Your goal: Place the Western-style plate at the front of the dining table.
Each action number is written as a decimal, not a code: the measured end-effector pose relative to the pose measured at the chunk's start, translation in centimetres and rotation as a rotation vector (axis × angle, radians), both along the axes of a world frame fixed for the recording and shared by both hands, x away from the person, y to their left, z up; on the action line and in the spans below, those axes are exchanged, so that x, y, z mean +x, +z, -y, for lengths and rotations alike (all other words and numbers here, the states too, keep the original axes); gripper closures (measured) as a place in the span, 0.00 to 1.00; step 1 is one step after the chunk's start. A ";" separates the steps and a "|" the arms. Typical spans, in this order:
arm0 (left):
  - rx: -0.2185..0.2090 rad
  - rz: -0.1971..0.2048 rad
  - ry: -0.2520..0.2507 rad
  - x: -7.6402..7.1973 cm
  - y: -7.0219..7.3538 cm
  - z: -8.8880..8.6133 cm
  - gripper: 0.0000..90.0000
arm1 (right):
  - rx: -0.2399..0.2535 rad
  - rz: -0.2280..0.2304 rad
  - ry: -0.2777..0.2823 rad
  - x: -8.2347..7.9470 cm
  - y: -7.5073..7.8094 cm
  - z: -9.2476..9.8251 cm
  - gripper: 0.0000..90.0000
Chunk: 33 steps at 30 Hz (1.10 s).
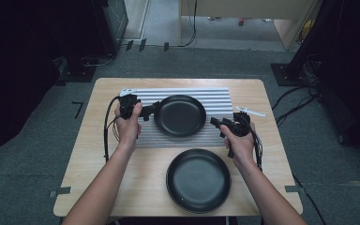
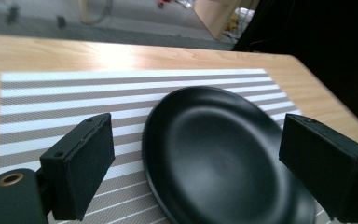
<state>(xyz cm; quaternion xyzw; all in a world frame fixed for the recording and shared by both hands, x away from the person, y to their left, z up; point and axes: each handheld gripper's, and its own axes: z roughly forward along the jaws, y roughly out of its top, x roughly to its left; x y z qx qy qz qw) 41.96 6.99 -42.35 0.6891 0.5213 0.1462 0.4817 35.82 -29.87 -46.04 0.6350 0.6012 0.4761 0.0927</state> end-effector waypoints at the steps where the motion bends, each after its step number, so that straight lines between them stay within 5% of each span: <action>1: 0.010 0.008 -0.005 -0.8 0.0 0.0 0.11 | 0.002 0.005 0.003 -0.3 0.1 0.2 0.36; 12: 0.024 0.038 -0.047 -4.6 0.0 -0.5 0.11 | 0.008 0.008 0.012 -3.6 -0.3 2.9 0.33; 15: 0.064 0.056 -0.018 -6.0 -0.5 -1.3 0.11 | 0.003 0.004 0.015 -4.5 -0.6 3.6 0.33; 33: 0.063 0.016 0.061 -12.0 -3.4 -6.4 0.11 | -0.050 0.039 0.012 -10.0 -2.2 8.0 0.33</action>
